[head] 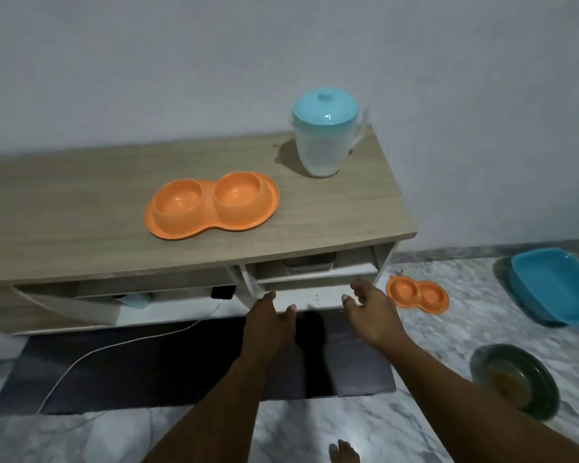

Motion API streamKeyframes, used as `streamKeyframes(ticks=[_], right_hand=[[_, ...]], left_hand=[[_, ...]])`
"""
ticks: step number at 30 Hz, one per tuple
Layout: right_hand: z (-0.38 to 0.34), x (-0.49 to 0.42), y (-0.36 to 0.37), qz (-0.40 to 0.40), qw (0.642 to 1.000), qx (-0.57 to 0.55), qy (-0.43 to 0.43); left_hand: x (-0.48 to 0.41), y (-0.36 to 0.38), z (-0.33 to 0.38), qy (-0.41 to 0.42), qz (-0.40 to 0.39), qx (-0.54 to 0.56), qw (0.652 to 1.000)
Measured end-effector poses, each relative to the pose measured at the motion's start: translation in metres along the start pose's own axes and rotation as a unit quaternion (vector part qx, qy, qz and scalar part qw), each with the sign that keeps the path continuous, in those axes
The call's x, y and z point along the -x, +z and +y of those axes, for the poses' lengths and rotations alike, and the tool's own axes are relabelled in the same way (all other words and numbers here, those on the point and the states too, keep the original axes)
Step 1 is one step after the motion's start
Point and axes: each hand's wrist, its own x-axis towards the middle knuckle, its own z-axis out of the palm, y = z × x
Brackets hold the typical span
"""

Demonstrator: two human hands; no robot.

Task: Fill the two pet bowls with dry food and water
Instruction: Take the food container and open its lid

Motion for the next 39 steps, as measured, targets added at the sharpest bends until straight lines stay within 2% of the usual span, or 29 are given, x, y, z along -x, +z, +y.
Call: streamKeyframes(ticks=[9,14,18,26,29,36,39], right_hand=[[0.044,-0.141,0.055,0.074,0.997,-0.016,-0.029],[0.046,-0.169,0.076,0.088,0.995,-0.041,-0.015],[0.045,-0.168,0.081,0.097,0.993,-0.060,-0.005],[0.030,-0.096,0.066,0.098,0.990,-0.075,-0.073],[0.017,-0.051,0.061,0.084,0.991,-0.070,-0.076],[-0.060,0.070,0.070,0.067,0.994,-0.070,-0.055],[-0.106,0.112,0.088,0.043,0.993,-0.095,-0.054]], left_hand=[[-0.135,0.081,-0.021,-0.018,0.126,0.095,0.987],[-0.163,0.097,-0.018,-0.069,0.125,0.131,0.981],[-0.159,0.097,-0.018,-0.034,0.152,0.146,0.977],[-0.099,0.069,-0.035,0.011,0.167,0.101,0.981],[-0.061,0.046,-0.047,0.024,0.142,0.116,0.983],[0.041,-0.060,-0.079,0.031,0.116,0.067,0.991],[0.075,-0.126,-0.093,0.015,0.125,0.096,0.987]])
